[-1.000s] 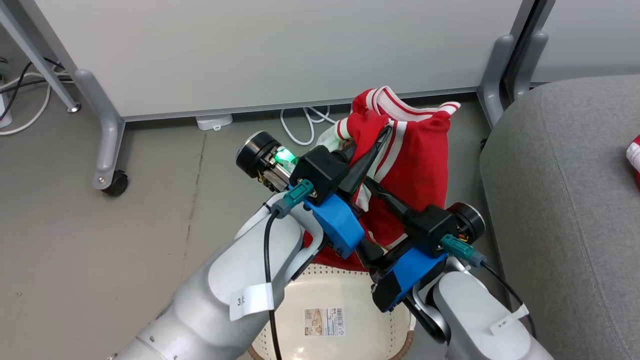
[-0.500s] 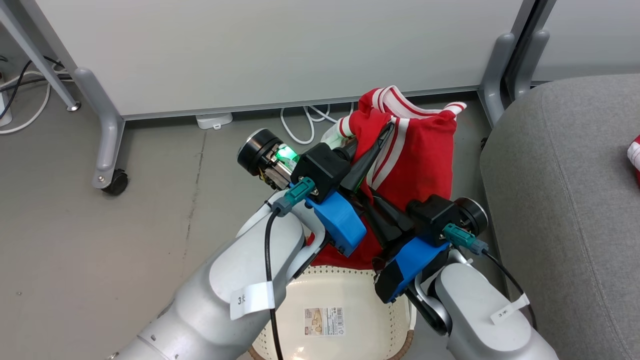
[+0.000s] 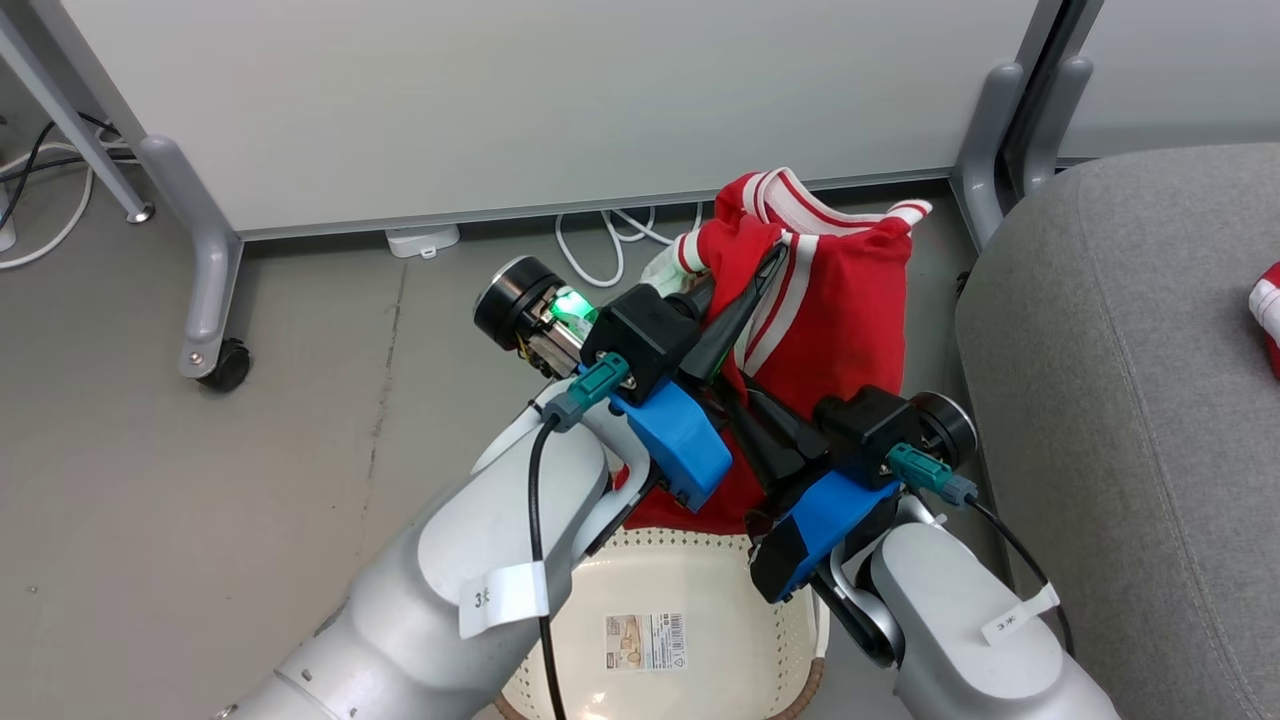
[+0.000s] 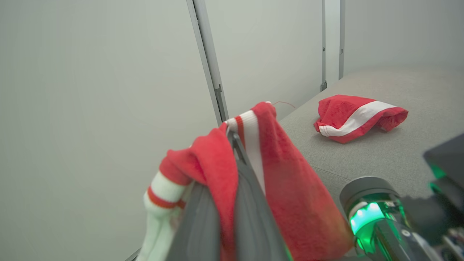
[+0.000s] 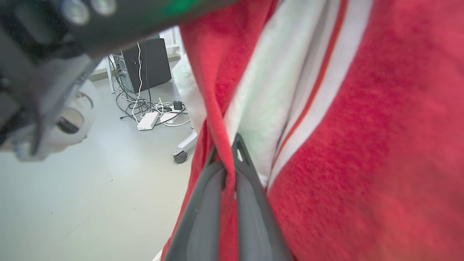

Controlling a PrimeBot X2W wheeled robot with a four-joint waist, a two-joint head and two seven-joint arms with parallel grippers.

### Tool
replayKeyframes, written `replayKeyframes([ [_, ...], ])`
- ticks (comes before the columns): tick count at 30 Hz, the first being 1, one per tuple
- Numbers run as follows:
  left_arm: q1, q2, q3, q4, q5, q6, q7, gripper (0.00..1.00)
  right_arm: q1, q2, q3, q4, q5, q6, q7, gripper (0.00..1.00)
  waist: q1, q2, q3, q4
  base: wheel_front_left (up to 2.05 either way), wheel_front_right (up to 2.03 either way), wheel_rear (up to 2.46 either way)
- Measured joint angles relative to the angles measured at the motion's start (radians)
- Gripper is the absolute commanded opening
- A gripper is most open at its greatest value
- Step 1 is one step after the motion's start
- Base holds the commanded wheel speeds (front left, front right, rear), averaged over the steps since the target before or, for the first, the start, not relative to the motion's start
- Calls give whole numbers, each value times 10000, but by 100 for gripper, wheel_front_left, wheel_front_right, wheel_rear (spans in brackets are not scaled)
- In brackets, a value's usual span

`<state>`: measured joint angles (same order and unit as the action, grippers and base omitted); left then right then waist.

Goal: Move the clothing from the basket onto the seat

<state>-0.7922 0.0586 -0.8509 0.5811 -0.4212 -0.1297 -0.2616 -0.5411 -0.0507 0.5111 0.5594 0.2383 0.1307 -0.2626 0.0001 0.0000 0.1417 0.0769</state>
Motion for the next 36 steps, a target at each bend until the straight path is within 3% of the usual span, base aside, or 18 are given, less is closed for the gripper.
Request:
replayKeyframes([
  [1, 0, 0, 25, 8, 15, 0, 0, 100, 0, 0, 4, -2, 6, 0, 0, 0, -1, 0, 2, -6, 0, 0, 0],
  [36, 82, 67, 104, 163, 276, 0, -2, 100, 116, 2, -531, -395, -21, 0, 2, 0, -1, 0, 238, -661, 0, 0, 0],
])
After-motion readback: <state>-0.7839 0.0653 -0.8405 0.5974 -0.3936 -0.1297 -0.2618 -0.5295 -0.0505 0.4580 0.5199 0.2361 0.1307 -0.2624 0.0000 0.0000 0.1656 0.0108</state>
